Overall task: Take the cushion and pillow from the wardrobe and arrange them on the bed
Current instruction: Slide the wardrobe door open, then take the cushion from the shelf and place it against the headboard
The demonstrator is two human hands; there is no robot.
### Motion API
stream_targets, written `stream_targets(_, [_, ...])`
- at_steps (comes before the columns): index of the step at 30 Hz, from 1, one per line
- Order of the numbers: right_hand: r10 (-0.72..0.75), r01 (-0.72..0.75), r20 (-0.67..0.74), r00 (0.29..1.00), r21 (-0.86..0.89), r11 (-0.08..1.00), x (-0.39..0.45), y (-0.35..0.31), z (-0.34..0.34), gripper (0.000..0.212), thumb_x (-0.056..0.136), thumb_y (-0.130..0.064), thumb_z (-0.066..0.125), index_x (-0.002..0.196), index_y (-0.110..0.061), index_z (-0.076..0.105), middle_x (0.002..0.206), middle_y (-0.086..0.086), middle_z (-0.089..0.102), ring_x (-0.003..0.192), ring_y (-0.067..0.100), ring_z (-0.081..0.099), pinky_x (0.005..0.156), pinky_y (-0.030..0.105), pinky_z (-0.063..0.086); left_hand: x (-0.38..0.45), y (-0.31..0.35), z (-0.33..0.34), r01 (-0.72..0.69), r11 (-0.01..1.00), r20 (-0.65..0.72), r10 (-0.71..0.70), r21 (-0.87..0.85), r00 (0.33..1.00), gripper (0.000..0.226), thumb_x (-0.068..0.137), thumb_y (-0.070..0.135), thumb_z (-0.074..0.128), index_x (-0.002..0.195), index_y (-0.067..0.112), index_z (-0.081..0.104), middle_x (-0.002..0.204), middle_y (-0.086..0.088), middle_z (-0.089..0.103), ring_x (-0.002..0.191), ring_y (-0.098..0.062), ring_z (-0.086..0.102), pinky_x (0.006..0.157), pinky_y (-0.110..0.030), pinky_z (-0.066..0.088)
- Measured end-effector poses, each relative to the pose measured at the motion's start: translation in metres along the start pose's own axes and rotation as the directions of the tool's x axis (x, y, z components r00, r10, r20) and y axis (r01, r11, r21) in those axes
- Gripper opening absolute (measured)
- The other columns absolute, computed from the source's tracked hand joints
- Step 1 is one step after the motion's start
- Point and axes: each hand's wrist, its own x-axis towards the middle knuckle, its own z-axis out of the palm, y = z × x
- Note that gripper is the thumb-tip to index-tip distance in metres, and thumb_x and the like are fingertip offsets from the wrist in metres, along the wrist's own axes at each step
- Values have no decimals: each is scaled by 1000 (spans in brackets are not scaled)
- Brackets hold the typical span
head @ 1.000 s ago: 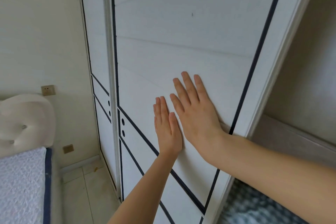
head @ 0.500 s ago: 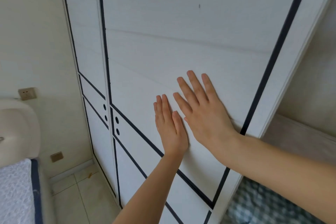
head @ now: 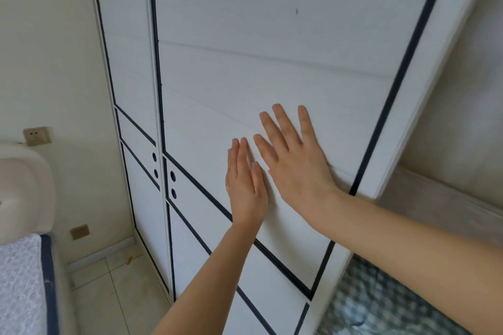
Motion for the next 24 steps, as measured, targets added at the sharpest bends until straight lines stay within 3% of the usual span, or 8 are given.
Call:
stream_targets(4, [-5,34,-105,994,278,960,-17,11,-17,67,98,-35,30,154,-14,-2,161,17,-10,143,42,-21,112,60,-14,-3,19,-19,77,997,10,-77,10,997,45,107,29,41,151,21,38,156,0,40,145,-13,34,117,-44,33])
stream_targets(6, [-9,92,-210,978,390,916,-36,19,-26,63,97,-23,40,153,-12,13,162,16,5,147,39,-9,117,55,-1,-14,33,-26,128,992,-10,-128,-16,992,34,104,28,47,137,23,54,136,3,58,127,-13,53,106,-42,45])
stream_targets(8, [15,159,-338,941,482,861,-61,27,-33,53,93,-16,48,145,-9,37,154,15,35,146,36,17,117,50,20,-34,49,-29,134,990,-40,-136,-37,990,15,102,26,50,110,30,62,103,9,69,98,-12,65,85,-35,54])
stream_targets(10, [57,229,-458,887,544,807,-89,37,-35,40,91,-15,51,130,-6,57,133,14,59,134,33,44,108,46,38,-57,65,-28,111,994,-75,-112,-21,991,14,101,20,51,94,27,61,77,12,66,73,-11,62,64,-26,48])
stream_targets(12, [118,274,-525,843,607,746,-118,49,-32,33,89,-13,52,119,-5,64,117,13,67,122,32,55,100,43,44,-82,80,-24,102,994,-120,-106,-36,987,16,101,15,50,93,23,61,68,18,62,64,-1,56,61,-20,41])
stream_targets(17, [253,240,-466,848,763,600,-192,80,-8,28,91,-14,51,110,-2,67,105,12,68,111,32,59,92,43,47,-151,122,-2,47,997,-172,-57,-61,983,25,100,18,44,103,33,64,80,11,69,80,-6,64,60,-12,45])
stream_targets(21, [271,125,-327,905,814,567,-246,93,26,27,91,-17,52,108,-2,67,104,12,68,111,32,59,91,41,48,-197,137,31,52,997,-82,-56,-49,995,23,97,29,44,102,37,64,82,11,67,80,-7,63,63,-14,47])
stream_targets(24, [255,15,-193,947,824,566,-279,103,56,26,90,-19,52,105,-4,67,101,10,68,107,32,60,85,43,49,-229,139,64,105,994,41,-103,-44,994,20,96,22,48,102,32,65,82,7,67,77,-10,63,62,-14,46])
